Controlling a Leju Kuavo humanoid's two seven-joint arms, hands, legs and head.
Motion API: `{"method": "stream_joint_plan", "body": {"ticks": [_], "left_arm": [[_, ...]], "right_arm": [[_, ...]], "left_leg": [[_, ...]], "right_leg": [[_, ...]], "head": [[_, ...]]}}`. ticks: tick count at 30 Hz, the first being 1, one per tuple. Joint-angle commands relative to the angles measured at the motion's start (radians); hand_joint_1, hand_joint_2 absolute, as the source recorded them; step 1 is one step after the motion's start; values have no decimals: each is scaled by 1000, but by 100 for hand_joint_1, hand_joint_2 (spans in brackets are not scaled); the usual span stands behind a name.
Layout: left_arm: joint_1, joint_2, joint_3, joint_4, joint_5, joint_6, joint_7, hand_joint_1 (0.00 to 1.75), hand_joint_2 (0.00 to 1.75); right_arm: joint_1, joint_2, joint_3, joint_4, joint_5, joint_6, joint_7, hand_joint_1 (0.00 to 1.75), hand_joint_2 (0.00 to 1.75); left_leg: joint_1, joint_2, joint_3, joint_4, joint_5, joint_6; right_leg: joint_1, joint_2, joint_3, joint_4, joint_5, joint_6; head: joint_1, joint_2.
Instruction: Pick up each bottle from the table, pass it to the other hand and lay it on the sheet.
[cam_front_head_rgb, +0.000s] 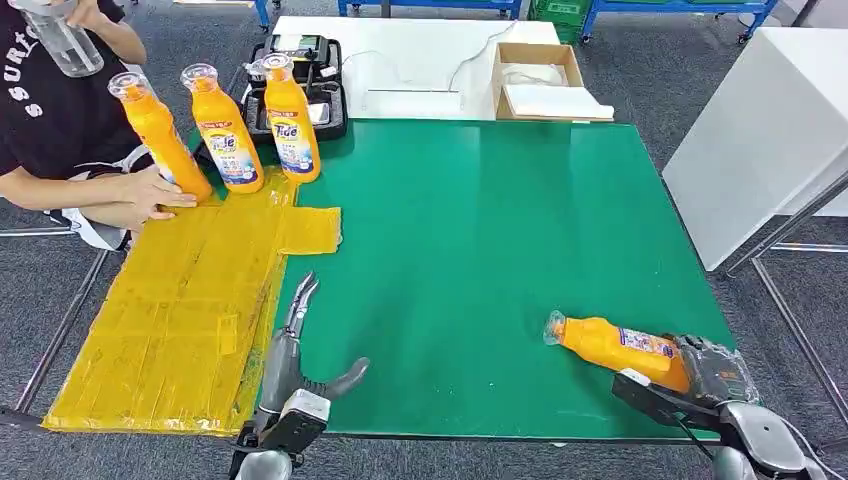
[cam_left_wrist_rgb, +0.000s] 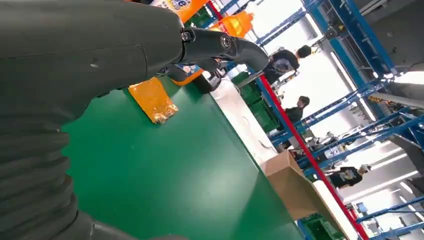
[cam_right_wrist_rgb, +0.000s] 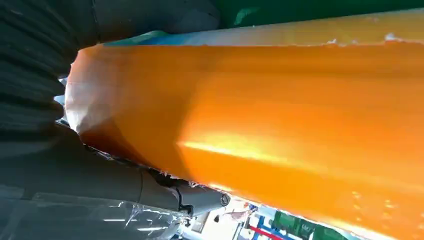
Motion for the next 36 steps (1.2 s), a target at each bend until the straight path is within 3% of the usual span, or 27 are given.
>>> {"method": "stream_joint_plan", "body": {"ticks": [1, 12, 16, 19, 23, 24, 25, 26, 29, 34, 36], "left_arm": [[-29, 8, -5, 57, 5, 1, 0, 0, 175], [-30, 7, -7, 58, 6, -2, 0, 0, 175], [-28, 4, -13, 48, 6, -1, -7, 0, 175], [-23, 0, -25, 15, 1, -9, -4, 0, 175], [-27, 10, -72, -25, -3, -53, 19, 0, 175], [-66, 31, -136, -56, 125, -191, -53, 0, 175], [-138, 47, -176, -85, 275, -322, 31, 0, 175], [-165, 44, -189, -91, 285, -316, 71, 0, 175], [-180, 54, -209, -84, 305, -299, 85, 0, 175], [-170, 64, -214, -80, 315, -290, 70, 0, 175], [-169, 64, -215, -79, 315, -289, 69, 0, 175]], "right_arm": [[24, 47, 61, 83, -3, 4, 0, 175, 175], [22, 50, 68, 84, -3, 4, 0, 175, 175], [-4, 90, 73, 71, -9, -72, -10, 175, 175], [-63, 220, 42, 66, -21, -222, -34, 175, 175], [-153, 421, 35, 33, -218, -356, -168, 175, 175], [-193, 567, -65, -27, -379, -242, -311, 175, 175], [-286, 699, 41, 93, -824, -166, -516, 175, 175], [-327, 724, 114, 141, -821, -245, -496, 175, 175], [-341, 665, 228, 155, -918, -324, -489, 175, 175], [-318, 622, 234, 124, -951, -317, -490, 175, 175], [-317, 620, 233, 122, -953, -316, -491, 175, 175]], "left_leg": [[1, -2, 1, -1, 0, -1], [1, -3, 1, -1, 1, -1], [1, -2, 1, -2, 1, -1], [2, -1, 0, -3, 2, -2], [2, 3, -2, -3, 4, -3], [2, 6, -3, -2, 5, -4], [1, 6, -4, -2, 6, -5], [2, 6, -7, -1, 7, -6], [7, 8, -11, -1, 12, -11], [7, -5, -14, -2, 16, -14], [6, -6, -16, -2, 16, -14]], "right_leg": [[1, -1, 2, -2, 0, 0], [1, -1, 2, -2, 0, 0], [1, 0, 2, -3, 1, 0], [1, 2, 1, -4, 2, -1], [2, 5, 0, -3, 3, -2], [3, 8, -2, -2, 4, -3], [2, 8, -4, -1, 6, -4], [3, 8, -7, 1, 7, -4], [7, 10, -11, 2, 9, -6], [7, -5, -14, 2, 7, -9], [6, -4, -15, 3, 7, -8]], "head": [[0, 0], [0, 0], [0, 0], [0, 0], [0, 0], [0, 0], [-1, 0], [-1, 0], [0, 0], [0, 0], [0, 0]]}}
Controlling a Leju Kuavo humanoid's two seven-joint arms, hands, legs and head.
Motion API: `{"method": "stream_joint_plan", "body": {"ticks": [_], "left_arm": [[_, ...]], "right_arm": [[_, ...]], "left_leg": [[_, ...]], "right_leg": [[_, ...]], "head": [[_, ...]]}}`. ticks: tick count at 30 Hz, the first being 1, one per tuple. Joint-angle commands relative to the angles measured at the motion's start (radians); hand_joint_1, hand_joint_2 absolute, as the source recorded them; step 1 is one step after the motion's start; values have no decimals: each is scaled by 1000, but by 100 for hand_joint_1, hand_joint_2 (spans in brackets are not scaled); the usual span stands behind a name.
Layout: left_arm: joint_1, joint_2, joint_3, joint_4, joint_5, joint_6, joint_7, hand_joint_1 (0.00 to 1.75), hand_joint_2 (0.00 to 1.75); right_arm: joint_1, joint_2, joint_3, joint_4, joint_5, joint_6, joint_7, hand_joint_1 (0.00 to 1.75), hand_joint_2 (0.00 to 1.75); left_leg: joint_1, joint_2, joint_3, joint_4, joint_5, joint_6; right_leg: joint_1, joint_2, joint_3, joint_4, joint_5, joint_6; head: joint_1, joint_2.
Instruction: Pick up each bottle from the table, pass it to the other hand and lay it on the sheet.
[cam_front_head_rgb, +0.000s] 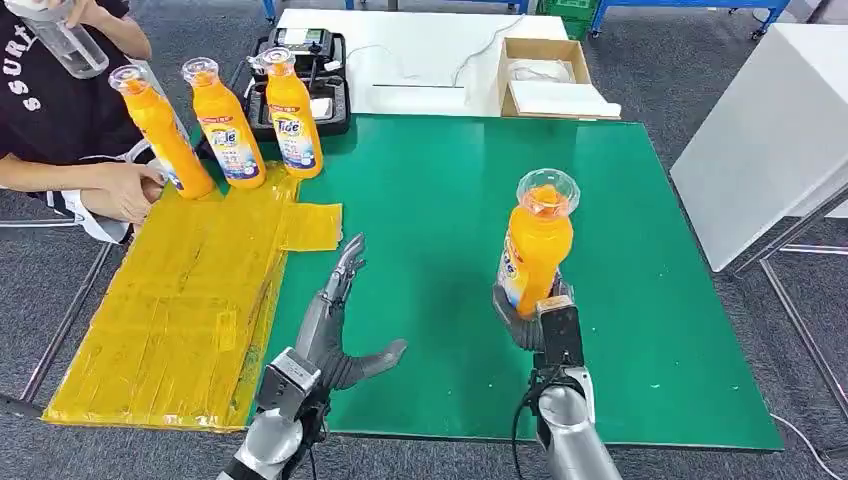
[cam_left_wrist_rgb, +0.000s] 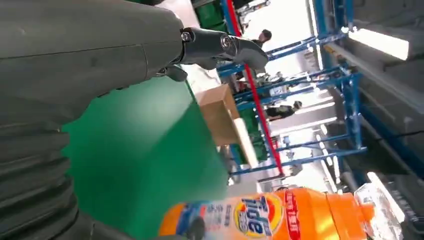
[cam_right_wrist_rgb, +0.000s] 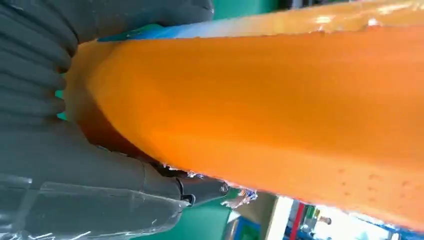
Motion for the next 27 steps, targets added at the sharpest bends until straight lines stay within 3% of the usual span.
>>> {"method": "stream_joint_plan", "body": {"ticks": [1, 11, 20, 27], "left_arm": [[-44, 64, -59, 14, 9, 3, -3, 0, 175], [-43, 58, -65, 31, 16, 5, -8, 0, 175], [-73, 59, -84, 44, 52, -16, -13, 0, 175], [-73, 60, -85, 45, 53, -17, -14, 0, 175]], "right_arm": [[-62, 36, 69, 76, -12, -3, -2, 175, 175], [-59, 36, 83, 76, -13, 8, -3, 175, 175], [-114, 70, 273, 204, 21, 109, -28, 175, 175], [-111, 70, 283, 203, 23, 109, -30, 175, 175]], "left_leg": [[-1, 2, 0, -1, -1, 0], [-1, 1, -2, -1, -1, 0], [-1, 2, -3, -1, -1, 0], [-1, 0, -3, -1, -1, 0]], "right_leg": [[-1, 3, 0, 0, 0, 1], [-2, 3, -2, 0, -1, 1], [-1, 4, -3, 0, 0, 1], [-1, 2, -2, -1, -1, 1]], "head": [[0, 0], [1, 0], [1, 0], [1, 0]]}}
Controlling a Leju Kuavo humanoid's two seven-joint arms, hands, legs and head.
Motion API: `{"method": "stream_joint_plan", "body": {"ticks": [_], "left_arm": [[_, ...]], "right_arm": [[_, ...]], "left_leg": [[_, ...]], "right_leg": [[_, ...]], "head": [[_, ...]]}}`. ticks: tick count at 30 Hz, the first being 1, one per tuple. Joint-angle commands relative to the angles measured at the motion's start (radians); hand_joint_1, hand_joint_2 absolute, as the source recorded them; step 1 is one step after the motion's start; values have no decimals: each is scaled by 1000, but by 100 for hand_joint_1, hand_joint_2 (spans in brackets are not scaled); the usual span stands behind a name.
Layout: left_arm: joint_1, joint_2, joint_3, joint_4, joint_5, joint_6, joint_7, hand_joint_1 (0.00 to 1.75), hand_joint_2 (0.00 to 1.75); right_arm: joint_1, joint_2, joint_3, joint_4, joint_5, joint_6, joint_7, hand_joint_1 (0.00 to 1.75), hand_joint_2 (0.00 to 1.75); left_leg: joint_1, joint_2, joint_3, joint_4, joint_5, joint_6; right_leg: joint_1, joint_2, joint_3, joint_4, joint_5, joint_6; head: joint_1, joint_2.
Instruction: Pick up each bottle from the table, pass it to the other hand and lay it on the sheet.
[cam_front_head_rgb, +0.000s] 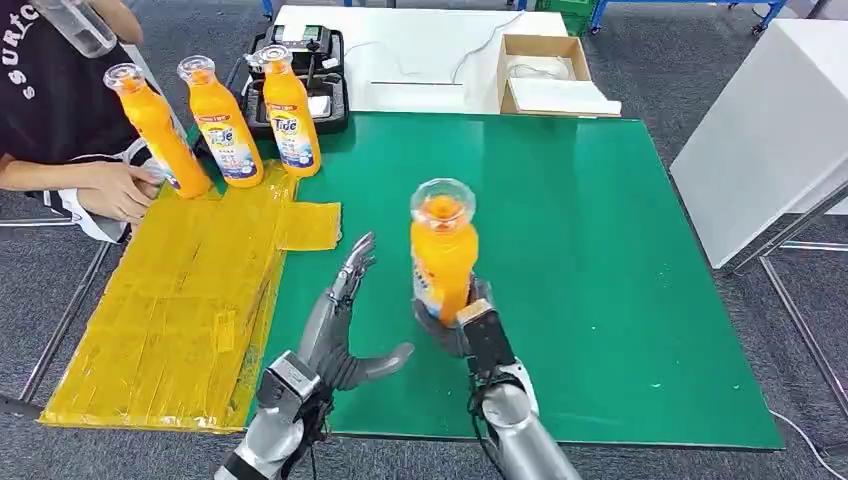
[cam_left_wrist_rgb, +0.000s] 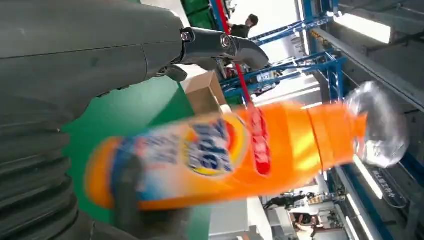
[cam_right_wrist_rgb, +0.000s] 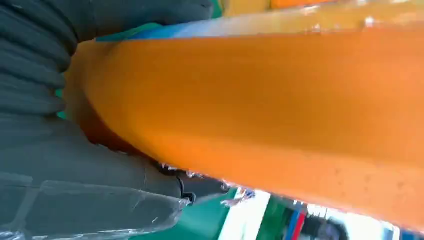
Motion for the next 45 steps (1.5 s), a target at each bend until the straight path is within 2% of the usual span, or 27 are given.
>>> {"method": "stream_joint_plan", "body": {"ticks": [1, 7, 13, 17, 20, 28, 29, 37, 45], "left_arm": [[-43, 31, -25, 53, 12, -2, 0, 0, 175], [-54, 29, -10, 58, 50, -20, 2, 0, 175], [-53, 33, -1, 52, 64, -29, 1, 0, 175], [-54, 33, 1, 52, 67, -31, 1, 0, 175], [-58, 33, 7, 57, 73, -33, 1, 0, 175], [-55, 27, 38, 69, 104, -29, -1, 0, 175], [-54, 25, 46, 68, 111, -25, -3, 171, 175], [-49, 24, 57, 60, 124, -27, -11, 175, 175], [-38, 35, 92, 32, 126, -11, -18, 175, 175]], "right_arm": [[-58, -15, 110, 94, 15, 25, -17, 175, 175], [-54, -14, 209, 109, 105, 0, -47, 175, 175], [-58, -19, 224, 119, 118, -17, -47, 175, 175], [-59, -24, 230, 113, 124, -22, -50, 175, 175], [-58, -27, 249, 119, 151, -48, -43, 175, 175], [-44, -41, 265, 120, 158, -59, -49, 175, 175], [-41, -43, 264, 119, 158, -61, -48, 175, 175], [-36, -50, 252, 126, 154, -68, -48, 175, 175], [-3, -78, 200, 61, 138, -83, -48, 175, 175]], "left_leg": [[0, 0, 2, -1, 0, 0], [-1, 1, 3, -1, -1, 0], [-1, 0, 2, -1, 0, 0], [-2, -2, 10, -2, -2, 0], [-1, 0, 3, -1, -1, 0], [-1, -1, 5, -2, -1, 0], [-1, -1, 3, -1, 0, 0], [-1, -1, 3, -1, 0, 0], [-1, -2, 3, -1, 0, 0]], "right_leg": [[-1, 1, 2, -1, 0, 0], [-2, 3, 3, -1, -1, 0], [-2, 2, 2, -1, -1, 0], [-4, 3, 10, -1, -4, 1], [-1, 2, 3, -1, -1, 1], [-2, 2, 5, -1, -2, 1], [-2, 1, 4, -1, -1, 1], [-2, 0, 4, -1, -1, 1], [-2, 0, 4, -1, -1, 1]], "head": [[0, 0], [0, 0], [0, 0], [0, 0], [0, 0], [0, 0], [0, 0], [1, 0], [0, 0]]}}
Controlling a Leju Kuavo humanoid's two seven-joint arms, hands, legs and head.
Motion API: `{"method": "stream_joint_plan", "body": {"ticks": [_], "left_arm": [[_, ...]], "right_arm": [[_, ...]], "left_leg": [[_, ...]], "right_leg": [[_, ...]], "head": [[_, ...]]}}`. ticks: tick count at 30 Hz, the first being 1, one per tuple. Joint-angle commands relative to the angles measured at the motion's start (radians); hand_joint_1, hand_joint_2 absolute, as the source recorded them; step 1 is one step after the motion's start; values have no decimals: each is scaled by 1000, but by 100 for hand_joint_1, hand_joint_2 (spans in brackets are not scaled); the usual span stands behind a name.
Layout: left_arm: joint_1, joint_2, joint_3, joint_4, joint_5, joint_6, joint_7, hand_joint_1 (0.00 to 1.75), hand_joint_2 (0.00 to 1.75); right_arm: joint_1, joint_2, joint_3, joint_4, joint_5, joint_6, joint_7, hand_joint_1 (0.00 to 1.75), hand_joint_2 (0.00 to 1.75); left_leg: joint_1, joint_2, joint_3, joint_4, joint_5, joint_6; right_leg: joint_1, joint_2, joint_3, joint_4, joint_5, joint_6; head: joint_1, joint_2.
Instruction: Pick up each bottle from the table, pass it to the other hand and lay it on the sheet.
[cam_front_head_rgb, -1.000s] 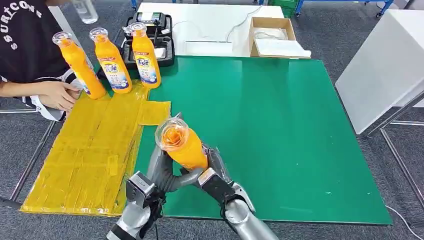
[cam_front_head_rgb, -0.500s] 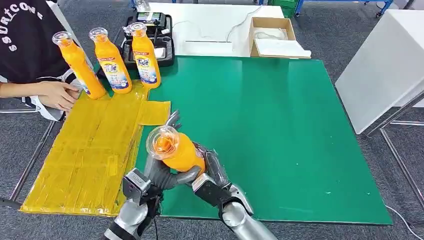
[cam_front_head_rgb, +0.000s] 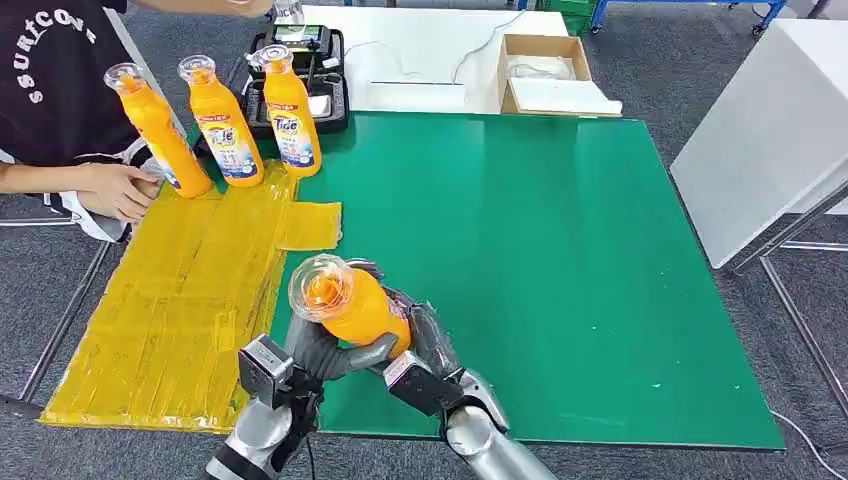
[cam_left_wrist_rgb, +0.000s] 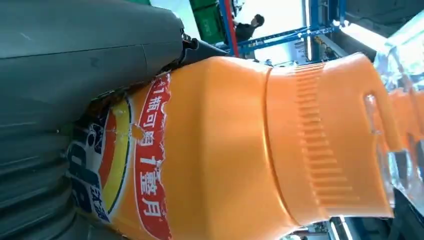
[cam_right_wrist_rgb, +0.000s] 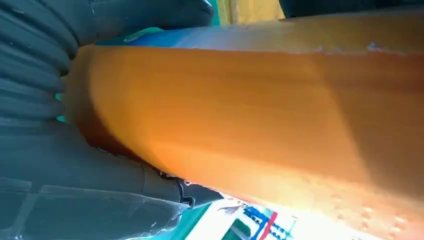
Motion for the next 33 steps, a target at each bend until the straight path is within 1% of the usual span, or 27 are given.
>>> {"method": "stream_joint_plan", "body": {"ticks": [1, 2, 3, 4, 5, 7, 11, 14, 15, 16, 17, 18, 19, 21, 23, 24, 25, 26, 27, 28, 29, 31, 32, 33], "left_arm": [[-19, 24, 60, 12, 6, 18, -7, 175, 175], [-17, 25, 66, 6, 3, 21, -9, 175, 175], [-14, 30, 74, -4, -19, 39, -15, 175, 175], [-14, 36, 77, -7, -41, 53, -16, 175, 175], [-12, 38, 81, -10, -40, 53, -16, 175, 175], [-11, 38, 83, -10, -41, 52, -16, 175, 175], [-11, 38, 83, -10, -41, 52, -16, 175, 175], [-15, 43, 73, -3, -73, 69, -17, 175, 175], [-28, 65, 53, 17, -210, 159, -9, 175, 175], [-31, 69, 55, 27, -280, 206, -2, 175, 175], [-36, 80, 59, 45, -407, 283, 15, 175, 175], [-41, 91, 71, 65, -503, 320, 47, 175, 175], [-41, 96, 86, 68, -541, 322, 68, 175, 175], [-60, 121, 112, 136, -799, 374, 219, 175, 175], [-57, 139, 141, 166, -934, 398, 292, 175, 175], [-57, 153, 172, 182, -1081, 441, 361, 175, 175], [-55, 153, 195, 186, -1165, 454, 398, 175, 175], [-72, 174, 227, 220, -1335, 450, 483, 175, 175], [-92, 195, 230, 251, -1444, 443, 519, 175, 175], [-113, 205, 235, 291, -1519, 444, 554, 175, 175], [-177, 308, 110, 354, -1612, 458, 707, 175, 175], [-177, 308, 110, 354, -1612, 458, 707, 175, 175], [-177, 308, 110, 354, -1612, 458, 707, 175, 175], [-177, 308, 110, 354, -1612, 458, 707, 175, 175]], "right_arm": [[27, -65, -34, -27, -9, -17, -2, 175, 175], [33, -67, -43, -39, -5, -19, -2, 175, 175], [47, -70, -63, -69, 1, -34, -12, 155, 175], [63, -66, -82, -98, -12, -40, -22, 2, 175], [73, -70, -84, -128, -9, -39, -19, 0, 175], [79, -70, -84, -143, -10, -35, -11, 0, 175], [79, -70, -84, -143, -10, -35, -11, 0, 175], [80, -66, -88, -141, -23, -23, -10, 0, 175], [91, -67, -102, -175, -46, -14, -25, 0, 175], [106, -74, -111, -220, -53, -11, -25, 0, 175], [127, -78, -129, -279, -82, 14, -24, 0, 175], [150, -91, -144, -347, -90, 34, -11, 0, 175], [165, -99, -158, -383, -83, 35, 3, 0, 175], [203, -105, -207, -476, -85, 45, 18, 0, 175], [229, -116, -232, -541, -77, 59, 30, 0, 175], [250, -119, -248, -584, -93, 90, 29, 0, 175], [263, -116, -262, -606, -95, 106, 29, 0, 175], [279, -121, -275, -637, -95, 128, 33, 0, 175], [283, -123, -282, -645, -111, 152, 37, 0, 175], [281, -127, -290, -645, -135, 177, 39, 0, 175], [279, -129, -300, -637, -141, 188, 35, 0, 175], [279, -129, -300, -637, -141, 188, 35, 0, 175], [279, -129, -300, -637, -141, 188, 35, 0, 175], [279, -129, -300, -637, -141, 188, 35, 0, 175]], "left_leg": [[0, -2, 3, -1, 0, 0], [-1, -2, 5, -1, -1, 0], [-1, -2, 4, -1, 0, 0], [-1, -2, 3, -1, 0, 0], [-1, -2, 4, -1, -1, 0], [-1, -2, 3, -1, 0, 0], [0, 0, 2, 0, -1, 0], [-1, -1, 3, -1, -1, 0], [-1, -1, 3, -1, -1, 0], [-1, -1, 4, -1, -1, 0], [-2, -2, 6, -1, -1, 0], [-1, -2, 2, -1, 0, 0], [-1, -2, 1, -1, 0, 0], [-1, -2, 3, -1, 0, 0], [-1, -2, 3, -1, 0, 0], [-1, -2, 3, -1, 0, 0], [-1, -2, 4, -1, 0, 0], [-1, -1, 2, -1, 0, 0], [-1, -1, 5, -1, -1, 0], [-1, -2, 3, -1, -1, -1], [-1, -2, 2, -1, 0, -1], [0, -2, 2, -1, 0, -1], [-1, -2, 4, -1, 0, -1], [0, -2, 2, -1, 0, -1]], "right_leg": [[-1, 0, 3, -1, -1, 1], [-1, 0, 5, -1, -2, 1], [-1, 0, 4, -1, -1, 1], [-1, 0, 3, -1, -1, 1], [-1, 0, 5, -1, -2, 1], [-1, 0, 3, 0, -1, 1], [-1, 2, 2, 0, -1, 1], [-1, 1, 4, 0, -1, 1], [-1, 1, 3, 0, -1, 1], [-2, 1, 4, 0, -2, 1], [-2, 1, 6, 0, -3, 1], [-1, 0, 3, 0, -1, 1], [-1, -1, 1, 0, -1, 1], [-2, -1, 3, 0, -2, 1], [-2, 0, 3, 0, -2, 1], [-1, 0, 2, 0, -1, 1], [-2, 0, 3, 0, -1, 1], [-1, 1, 2, 0, -1, 0], [-2, 1, 4, 0, -2, 1], [-1, 0, 3, 0, -1, 0], [-1, 0, 2, 0, -1, 0], [0, -1, 1, 0, -1, 0], [-1, 0, 3, 0, -1, 0], [0, 0, 1, 0, -1, 0]], "head": [[0, 0], [0, 0], [0, 0], [0, 0], [0, 0], [1, 0], [0, 0], [1, 0], [0, 0], [1, 0], [0, 0], [0, 0], [1, 0], [0, 0], [0, 0], [1, 0], [1, 0], [0, 0], [0, 0], [0, 0], [1, 0], [1, 0], [1, 0], [1, 0]]}}
